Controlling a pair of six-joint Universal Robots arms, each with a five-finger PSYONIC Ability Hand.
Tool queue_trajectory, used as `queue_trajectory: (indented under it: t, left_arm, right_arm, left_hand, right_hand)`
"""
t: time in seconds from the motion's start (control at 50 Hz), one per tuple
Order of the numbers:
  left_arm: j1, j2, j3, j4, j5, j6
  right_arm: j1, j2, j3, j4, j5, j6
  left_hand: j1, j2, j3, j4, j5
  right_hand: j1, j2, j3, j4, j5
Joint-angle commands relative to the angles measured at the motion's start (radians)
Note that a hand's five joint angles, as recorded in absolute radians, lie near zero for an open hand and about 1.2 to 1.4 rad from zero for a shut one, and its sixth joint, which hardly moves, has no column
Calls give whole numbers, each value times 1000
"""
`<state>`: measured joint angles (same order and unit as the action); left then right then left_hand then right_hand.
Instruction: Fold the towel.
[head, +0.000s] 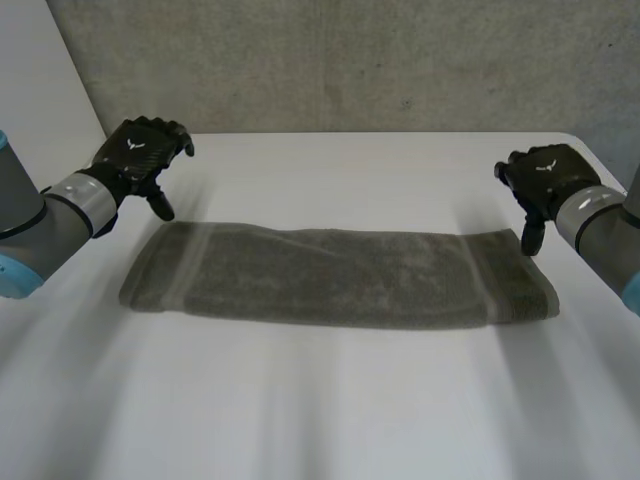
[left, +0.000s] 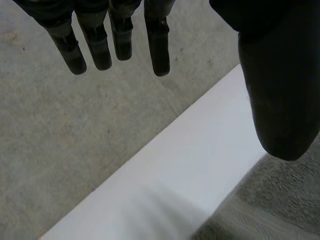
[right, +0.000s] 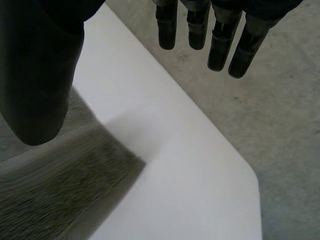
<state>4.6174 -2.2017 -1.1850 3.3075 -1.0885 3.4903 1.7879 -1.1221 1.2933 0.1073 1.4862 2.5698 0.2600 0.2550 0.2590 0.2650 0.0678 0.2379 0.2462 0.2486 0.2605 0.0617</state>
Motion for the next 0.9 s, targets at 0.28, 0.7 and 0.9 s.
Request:
queue_trajectory:
  t: [0.28,0.7,0.9]
  left_arm:
    - [-78,154,-312,26,-16,-13]
    - [-91,194,-482,242,-148,-183]
    - [-65,224,-507,303,-151,-263]
  right_arm:
    - [-45,-70,221,-37,-64,32]
    - [-104,100,284,-192,-109,13]
    - [-151,136,265,-196,-110,-33]
  left_hand:
    - [-44,-39,-43,-49,-26]
    - [-35,-30,-34,-40,-17]
    - [-35,-30,-34,-40,-17]
  right_hand:
    - [-63,-72,-74,-86,-62]
    - [311,303,300,288,313]
    - [1157,1149,1147,1135,1159]
